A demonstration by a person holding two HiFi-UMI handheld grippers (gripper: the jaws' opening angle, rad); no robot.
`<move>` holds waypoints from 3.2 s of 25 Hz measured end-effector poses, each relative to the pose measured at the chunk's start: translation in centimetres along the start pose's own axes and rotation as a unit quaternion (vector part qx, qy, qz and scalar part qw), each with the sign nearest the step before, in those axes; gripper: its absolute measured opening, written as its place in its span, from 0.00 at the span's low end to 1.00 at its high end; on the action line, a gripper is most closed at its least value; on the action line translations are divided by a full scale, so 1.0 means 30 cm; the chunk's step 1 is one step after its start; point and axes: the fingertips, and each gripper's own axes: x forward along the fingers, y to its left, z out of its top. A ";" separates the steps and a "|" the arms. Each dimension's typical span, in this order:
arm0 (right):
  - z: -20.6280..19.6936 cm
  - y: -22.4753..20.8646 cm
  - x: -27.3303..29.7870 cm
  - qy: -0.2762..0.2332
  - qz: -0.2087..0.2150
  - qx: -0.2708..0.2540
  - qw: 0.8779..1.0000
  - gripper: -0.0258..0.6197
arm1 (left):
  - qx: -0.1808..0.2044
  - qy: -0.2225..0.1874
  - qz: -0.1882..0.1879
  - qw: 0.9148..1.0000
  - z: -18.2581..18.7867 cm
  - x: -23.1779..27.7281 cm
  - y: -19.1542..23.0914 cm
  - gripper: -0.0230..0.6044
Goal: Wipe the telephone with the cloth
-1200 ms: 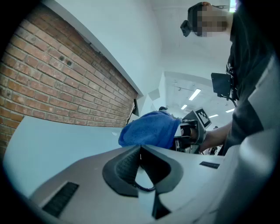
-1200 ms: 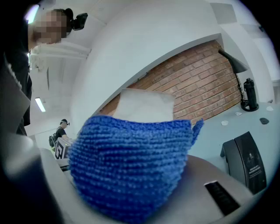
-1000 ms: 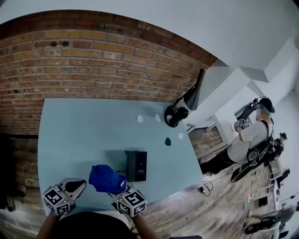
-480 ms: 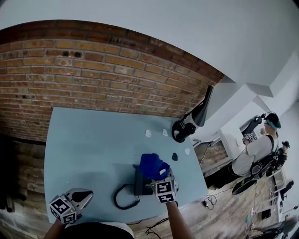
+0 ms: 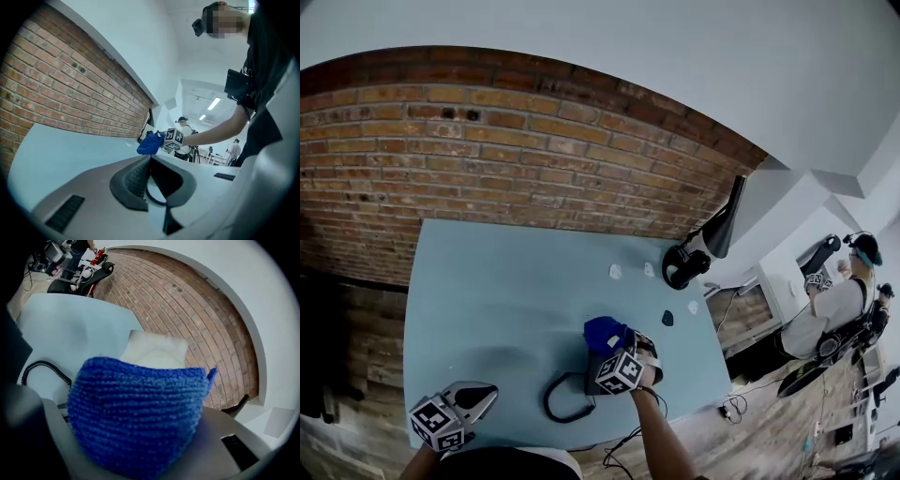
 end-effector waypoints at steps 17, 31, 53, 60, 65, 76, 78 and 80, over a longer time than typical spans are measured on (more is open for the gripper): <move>0.003 0.246 0.080 -0.004 0.071 0.035 0.997 0.15 | -0.004 0.026 -0.007 1.000 -0.035 0.017 -0.006 0.08; -0.029 0.323 0.031 -0.014 0.089 0.050 0.995 0.14 | -0.007 0.026 -0.018 0.999 -0.064 0.045 -0.038 0.08; -0.046 0.509 -0.032 -0.016 0.132 0.019 0.991 0.14 | -0.005 0.031 -0.028 0.999 -0.084 0.049 -0.052 0.08; -0.052 0.601 -0.050 -0.026 0.128 0.018 0.991 0.17 | -0.007 0.026 -0.018 0.999 -0.074 0.025 -0.036 0.08; -0.063 0.610 -0.073 -0.052 0.141 0.106 0.983 0.17 | -0.007 0.031 -0.012 0.999 -0.081 0.016 -0.018 0.08; -0.123 0.696 -0.194 -0.061 0.250 0.263 0.930 0.18 | -0.007 0.026 -0.012 1.000 -0.071 0.023 -0.036 0.08; -0.123 0.643 -0.234 -0.086 0.262 0.309 0.910 0.18 | -0.010 0.027 -0.010 1.000 -0.070 0.018 -0.033 0.08; -0.119 0.535 -0.256 -0.121 0.250 0.350 0.895 0.19 | -0.011 0.028 -0.008 1.000 -0.076 0.015 -0.023 0.08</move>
